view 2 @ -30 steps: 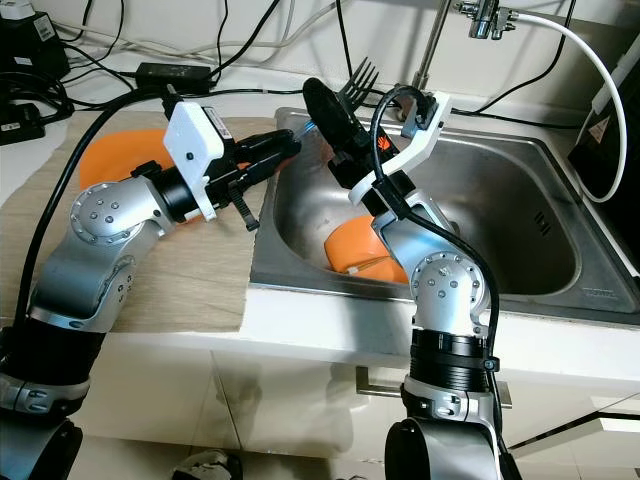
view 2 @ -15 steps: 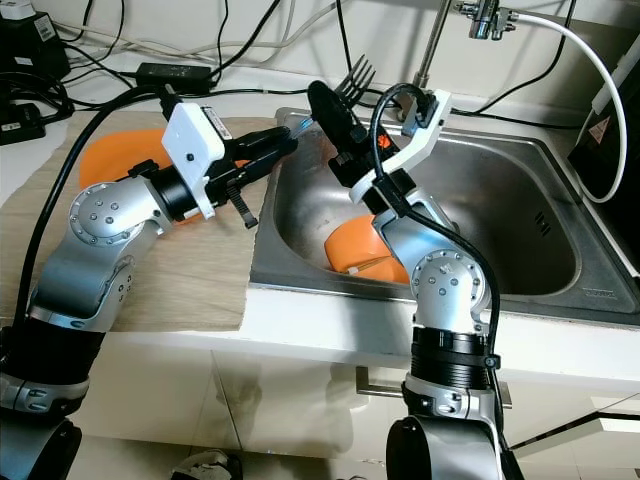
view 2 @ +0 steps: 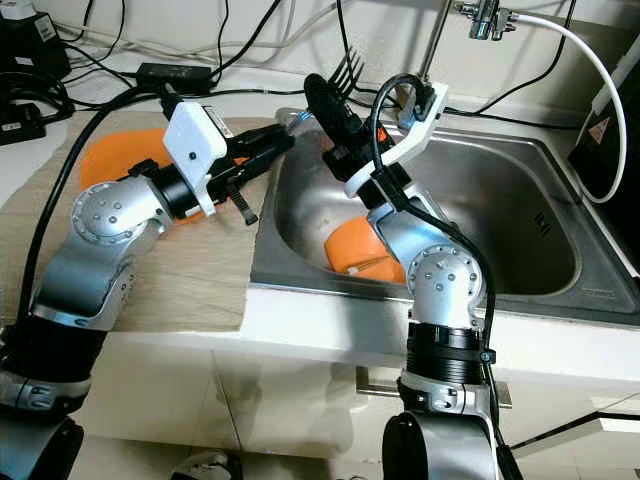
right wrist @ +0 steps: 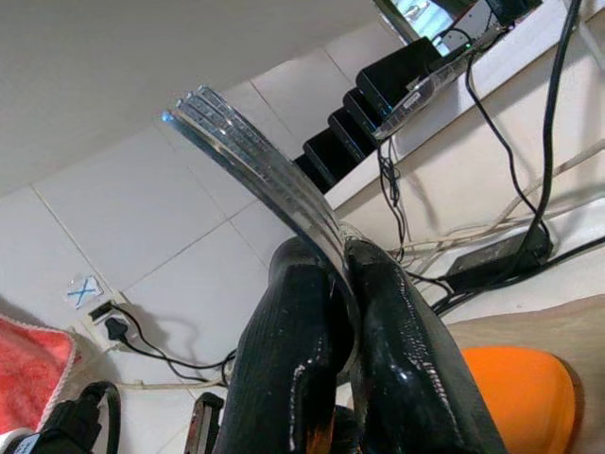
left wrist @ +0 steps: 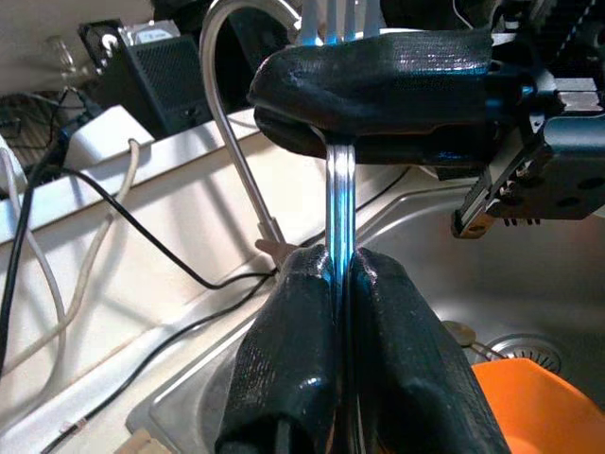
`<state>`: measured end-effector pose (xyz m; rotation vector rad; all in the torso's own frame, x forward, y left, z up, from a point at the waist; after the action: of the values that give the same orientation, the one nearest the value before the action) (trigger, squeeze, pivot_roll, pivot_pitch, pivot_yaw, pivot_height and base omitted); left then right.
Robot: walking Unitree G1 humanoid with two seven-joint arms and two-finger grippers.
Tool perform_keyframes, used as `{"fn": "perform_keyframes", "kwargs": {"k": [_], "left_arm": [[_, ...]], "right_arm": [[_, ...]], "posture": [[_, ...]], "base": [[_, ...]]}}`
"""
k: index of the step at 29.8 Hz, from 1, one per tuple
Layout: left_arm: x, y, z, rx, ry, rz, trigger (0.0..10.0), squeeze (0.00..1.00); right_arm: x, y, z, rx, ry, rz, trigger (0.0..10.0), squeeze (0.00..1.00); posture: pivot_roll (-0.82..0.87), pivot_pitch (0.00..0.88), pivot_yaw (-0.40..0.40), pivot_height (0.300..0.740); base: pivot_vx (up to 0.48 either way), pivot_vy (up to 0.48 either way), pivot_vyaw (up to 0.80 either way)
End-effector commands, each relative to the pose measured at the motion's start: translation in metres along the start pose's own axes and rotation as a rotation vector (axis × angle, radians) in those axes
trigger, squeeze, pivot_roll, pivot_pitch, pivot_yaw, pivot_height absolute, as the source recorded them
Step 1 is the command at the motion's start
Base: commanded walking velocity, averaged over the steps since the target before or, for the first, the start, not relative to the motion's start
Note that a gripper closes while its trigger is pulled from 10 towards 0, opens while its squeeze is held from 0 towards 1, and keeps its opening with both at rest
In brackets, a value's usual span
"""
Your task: Kitchen organization
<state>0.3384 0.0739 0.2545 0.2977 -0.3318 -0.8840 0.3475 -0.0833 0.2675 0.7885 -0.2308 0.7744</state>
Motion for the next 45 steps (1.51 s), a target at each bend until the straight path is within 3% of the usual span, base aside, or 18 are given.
{"fn": "perform_keyframes", "kwargs": {"k": [1,7,10,11,12,15,16,20,21,22,24,28,33,44,45], "left_arm": [[0.001,0.007,0.010,0.006,-0.024,0.018,10.0,1.00],[0.000,0.015,0.011,0.017,-0.027,0.063,10.0,1.00],[-0.002,0.025,0.013,0.068,-0.035,0.137,10.0,1.00],[-0.002,0.026,0.014,0.068,-0.037,0.143,10.0,0.40],[-0.003,0.027,0.014,0.067,-0.039,0.148,10.0,0.00],[-0.004,0.023,0.011,0.018,-0.028,0.114,10.0,0.00],[-0.005,0.022,0.010,0.008,-0.024,0.102,10.0,0.00],[-0.007,0.003,-0.003,-0.141,-0.003,0.019,10.0,0.00],[-0.007,0.003,-0.003,-0.141,-0.003,0.019,10.0,0.00],[-0.009,0.003,-0.009,-0.257,0.002,0.039,10.0,0.00],[-0.010,0.002,-0.011,-0.274,0.012,0.034,10.0,0.00],[-0.015,-0.021,-0.031,-0.256,0.130,-0.077,10.0,0.00],[-0.021,-0.034,-0.050,-0.235,0.280,-0.114,10.0,0.00],[-0.031,-0.037,-0.051,-0.258,0.322,-0.120,10.0,0.00],[-0.031,-0.037,-0.051,-0.258,0.323,-0.120,10.0,0.00]], "right_arm": [[-0.003,-0.010,0.012,-0.038,-0.041,-0.066,0.0,0.00],[-0.004,-0.020,0.019,-0.056,-0.061,-0.111,0.0,0.00],[-0.006,-0.031,0.028,-0.104,-0.087,-0.171,0.0,0.00],[-0.006,-0.034,0.031,-0.123,-0.094,-0.190,0.0,0.00],[-0.007,-0.038,0.034,-0.157,-0.097,-0.217,0.0,0.00],[-0.015,-0.063,0.043,-0.346,-0.069,-0.363,0.0,0.00],[-0.016,-0.068,0.045,-0.376,-0.062,-0.387,0.0,0.00],[-0.035,-0.112,0.046,-0.441,0.029,-0.607,0.0,0.00],[-0.035,-0.112,0.046,-0.441,0.029,-0.607,0.0,0.00],[-0.040,-0.126,0.041,-0.507,0.120,-0.622,10.0,0.00],[-0.041,-0.129,0.039,-0.527,0.148,-0.622,10.0,0.00],[-0.045,-0.144,0.022,-0.663,0.329,-0.587,10.0,0.00],[-0.061,-0.162,-0.008,-0.669,0.471,-0.610,10.0,0.00],[-0.087,-0.172,-0.046,-0.736,0.625,-0.601,10.0,0.00],[-0.088,-0.173,-0.047,-0.740,0.630,-0.604,10.0,0.37]], "posture": [[0.05,0.000,-0.081,0.740],[0.06,0.000,-0.082,0.740],[0.06,0.000,-0.081,0.740],[0.06,0.000,-0.080,0.740],[0.06,0.000,-0.080,0.740],[0.06,0.000,-0.077,0.740],[0.06,0.000,-0.077,0.740],[0.06,0.006,-0.066,0.740],[0.06,0.006,-0.066,0.740],[0.05,0.012,-0.060,0.740],[0.05,0.012,-0.060,0.740],[0.05,0.022,-0.056,0.740],[0.06,0.033,-0.065,0.740],[0.08,0.041,-0.086,0.740],[0.08,0.040,-0.087,0.740]], "base": [[0.000,0.000,0.00],[0.000,0.000,0.00],[0.000,0.000,0.00],[0.000,0.000,0.00],[0.000,0.000,0.00],[0.000,0.000,0.00],[0.000,0.000,0.00],[0.000,0.000,0.00],[0.000,0.000,0.00],[0.000,0.000,0.00],[0.000,0.000,0.00],[0.000,0.000,0.00],[0.000,0.000,0.00],[0.000,0.000,0.00],[0.000,0.000,0.00]]}}
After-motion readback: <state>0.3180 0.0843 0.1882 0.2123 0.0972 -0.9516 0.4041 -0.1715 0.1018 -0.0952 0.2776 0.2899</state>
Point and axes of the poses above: a point about 5 cm out from each wrist's last joint towards the gripper, its own x axis pointing out of the wrist towards the gripper, its own z axis along the axis of the wrist's last joint, y = z × x, the point moved 3 cm from there along x, pointing out of the wrist towards the gripper, and after that the axes turned 7 degrees about -x, right-handed, at the moved point
